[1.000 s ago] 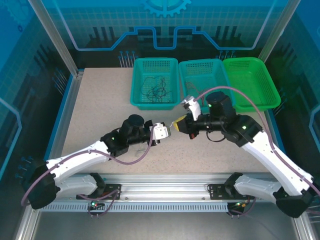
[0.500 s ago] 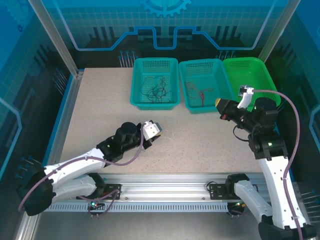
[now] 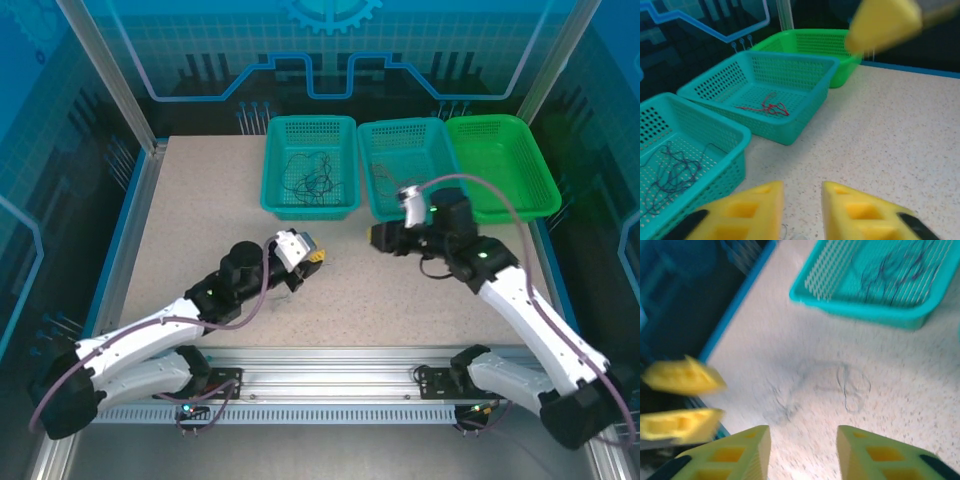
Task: Untangle the cables
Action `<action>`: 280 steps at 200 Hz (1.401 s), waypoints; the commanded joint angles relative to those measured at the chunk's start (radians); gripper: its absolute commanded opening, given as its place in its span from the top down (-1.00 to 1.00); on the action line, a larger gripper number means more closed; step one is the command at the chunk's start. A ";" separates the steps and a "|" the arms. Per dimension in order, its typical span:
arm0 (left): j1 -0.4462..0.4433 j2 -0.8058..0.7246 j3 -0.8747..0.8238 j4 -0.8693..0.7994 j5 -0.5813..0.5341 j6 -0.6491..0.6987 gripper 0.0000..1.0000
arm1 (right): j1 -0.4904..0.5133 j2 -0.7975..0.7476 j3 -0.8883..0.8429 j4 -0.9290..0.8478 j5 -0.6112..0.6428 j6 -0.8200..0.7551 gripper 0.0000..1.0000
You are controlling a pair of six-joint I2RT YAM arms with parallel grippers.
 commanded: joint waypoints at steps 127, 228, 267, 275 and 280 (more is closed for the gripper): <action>0.097 -0.244 0.113 -0.651 -0.384 -0.514 -0.60 | 0.288 0.881 0.358 0.031 0.418 -0.006 -0.21; 0.121 -0.185 0.119 -0.660 -0.327 -0.524 -0.83 | 0.287 0.752 0.291 0.060 0.406 -0.081 1.00; 0.219 -0.116 0.112 -0.638 -0.153 -0.590 -0.92 | 0.281 0.509 0.191 0.102 0.331 -0.081 1.00; 0.234 -0.091 0.110 -0.623 -0.106 -0.597 -0.94 | 0.278 0.474 0.179 0.103 0.316 -0.076 1.00; 0.238 -0.073 0.110 -0.615 -0.085 -0.598 -0.95 | 0.276 0.455 0.175 0.097 0.310 -0.072 1.00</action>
